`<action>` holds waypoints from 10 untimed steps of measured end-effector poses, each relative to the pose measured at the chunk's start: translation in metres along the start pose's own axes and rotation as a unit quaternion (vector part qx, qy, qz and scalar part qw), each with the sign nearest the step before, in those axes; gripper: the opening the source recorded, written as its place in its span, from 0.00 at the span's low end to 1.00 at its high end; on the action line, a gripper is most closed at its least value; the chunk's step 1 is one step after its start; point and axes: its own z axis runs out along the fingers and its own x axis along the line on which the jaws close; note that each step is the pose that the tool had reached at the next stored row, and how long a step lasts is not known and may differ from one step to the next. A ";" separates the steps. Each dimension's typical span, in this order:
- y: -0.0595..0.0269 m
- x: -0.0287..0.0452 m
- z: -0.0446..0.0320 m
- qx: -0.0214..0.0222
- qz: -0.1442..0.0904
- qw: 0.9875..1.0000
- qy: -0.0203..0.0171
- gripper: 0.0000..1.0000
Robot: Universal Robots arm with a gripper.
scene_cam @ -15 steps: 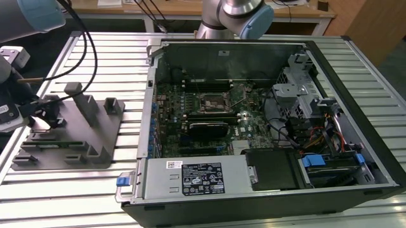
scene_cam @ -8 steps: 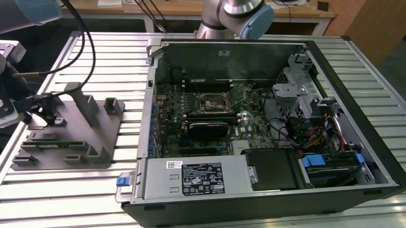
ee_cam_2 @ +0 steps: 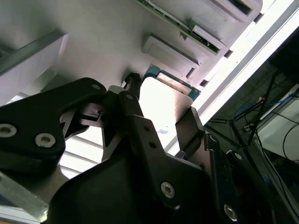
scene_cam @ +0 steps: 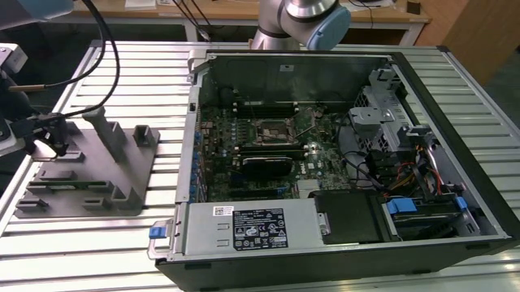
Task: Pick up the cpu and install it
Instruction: 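Pick up the cpu and move it towards the insertion slot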
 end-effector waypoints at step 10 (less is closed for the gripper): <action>0.0009 0.0002 -0.0088 0.000 0.000 1.000 0.000 0.55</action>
